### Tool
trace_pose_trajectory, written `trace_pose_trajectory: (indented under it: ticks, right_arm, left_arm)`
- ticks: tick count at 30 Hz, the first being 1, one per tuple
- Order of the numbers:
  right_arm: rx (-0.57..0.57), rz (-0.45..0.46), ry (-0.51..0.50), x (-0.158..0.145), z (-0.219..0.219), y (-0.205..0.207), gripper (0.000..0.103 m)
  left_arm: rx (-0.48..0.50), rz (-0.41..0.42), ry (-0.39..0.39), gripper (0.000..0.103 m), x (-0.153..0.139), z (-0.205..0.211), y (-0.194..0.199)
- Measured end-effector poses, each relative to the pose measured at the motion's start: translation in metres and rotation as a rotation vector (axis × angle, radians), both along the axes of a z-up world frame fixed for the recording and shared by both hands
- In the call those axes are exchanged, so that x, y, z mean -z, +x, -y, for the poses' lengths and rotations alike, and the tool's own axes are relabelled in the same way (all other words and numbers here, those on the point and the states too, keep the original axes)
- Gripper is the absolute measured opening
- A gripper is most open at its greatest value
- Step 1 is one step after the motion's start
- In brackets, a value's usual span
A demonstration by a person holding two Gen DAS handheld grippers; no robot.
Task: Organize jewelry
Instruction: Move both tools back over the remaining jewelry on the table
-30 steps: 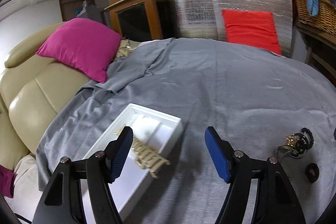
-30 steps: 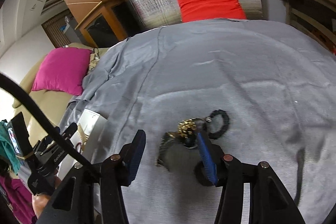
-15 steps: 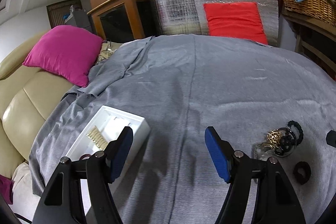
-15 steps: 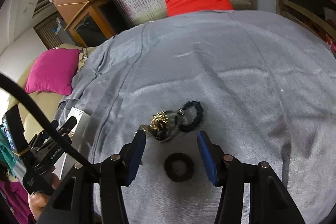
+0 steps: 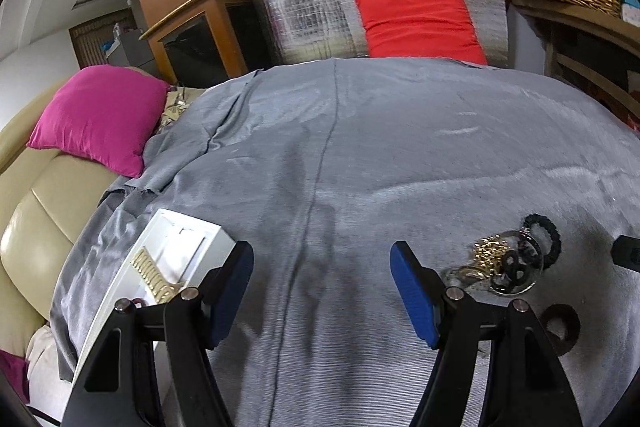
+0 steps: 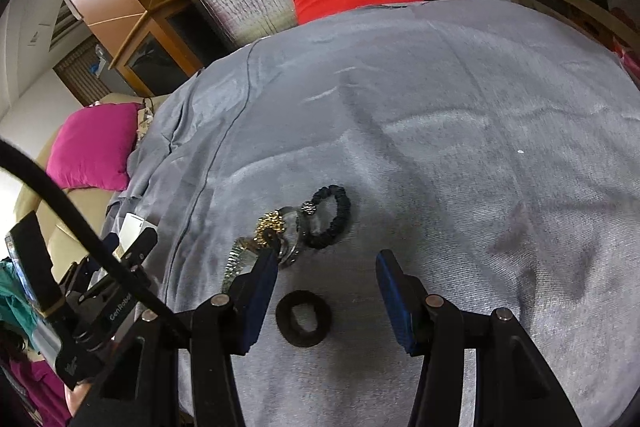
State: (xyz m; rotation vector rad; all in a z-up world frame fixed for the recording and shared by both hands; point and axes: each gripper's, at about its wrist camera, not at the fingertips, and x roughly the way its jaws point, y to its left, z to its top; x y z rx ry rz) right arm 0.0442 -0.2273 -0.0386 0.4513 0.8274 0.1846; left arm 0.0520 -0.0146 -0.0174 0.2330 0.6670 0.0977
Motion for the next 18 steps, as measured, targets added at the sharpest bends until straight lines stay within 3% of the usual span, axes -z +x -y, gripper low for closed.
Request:
trace_pose_trajectory:
  ticks: [14, 18]
  right_arm:
    - [-0.008, -0.022, 0.031, 0.009, -0.004, 0.011, 0.055]
    - [0.000, -0.026, 0.037, 0.013, -0.004, 0.016, 0.055]
  left_arm:
    - [0.038, -0.022, 0.040, 0.072, 0.009, 0.022, 0.000]
    - [0.080, -0.082, -0.003, 0.072, 0.015, 0.017, 0.005]
